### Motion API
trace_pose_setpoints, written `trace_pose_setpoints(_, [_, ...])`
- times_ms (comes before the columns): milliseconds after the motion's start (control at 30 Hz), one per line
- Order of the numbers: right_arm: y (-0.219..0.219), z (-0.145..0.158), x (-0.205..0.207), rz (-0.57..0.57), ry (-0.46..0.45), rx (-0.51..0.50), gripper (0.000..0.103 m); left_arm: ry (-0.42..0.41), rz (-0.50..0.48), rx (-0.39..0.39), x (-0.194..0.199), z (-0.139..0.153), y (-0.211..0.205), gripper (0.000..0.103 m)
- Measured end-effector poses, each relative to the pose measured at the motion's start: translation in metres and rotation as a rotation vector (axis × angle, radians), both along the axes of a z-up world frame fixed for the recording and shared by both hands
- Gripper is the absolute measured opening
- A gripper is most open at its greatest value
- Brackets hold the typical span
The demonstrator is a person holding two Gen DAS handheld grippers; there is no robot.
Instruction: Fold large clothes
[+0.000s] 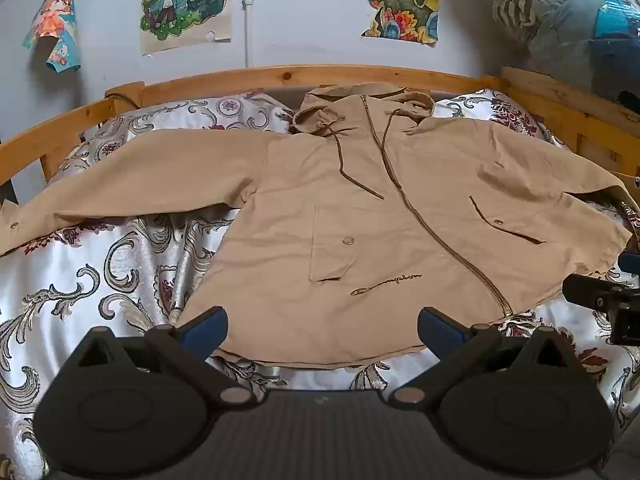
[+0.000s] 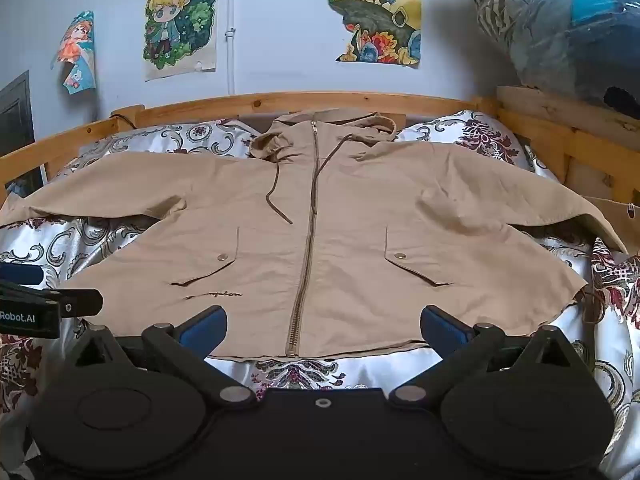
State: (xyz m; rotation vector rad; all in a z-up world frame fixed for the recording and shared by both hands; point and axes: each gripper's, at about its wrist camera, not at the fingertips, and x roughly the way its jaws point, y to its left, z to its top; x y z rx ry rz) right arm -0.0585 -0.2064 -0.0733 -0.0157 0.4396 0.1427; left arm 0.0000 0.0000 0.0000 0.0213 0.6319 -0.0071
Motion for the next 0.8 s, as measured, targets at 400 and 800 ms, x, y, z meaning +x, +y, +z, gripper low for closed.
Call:
trace_pose_setpoints(400, [-0.0017, -0.0008, 0.0015, -0.001, 0.006, 0.006, 0.102, 0.007, 0.001, 0.0, 0.0, 0.0004, 0.0016, 0.102])
trace_pose_setpoints(800, [-0.0033, -0.0016, 0.0029, -0.002, 0.009, 0.009, 0.102, 0.005, 0.002, 0.002, -0.0003, -0.0015, -0.0002, 0.102])
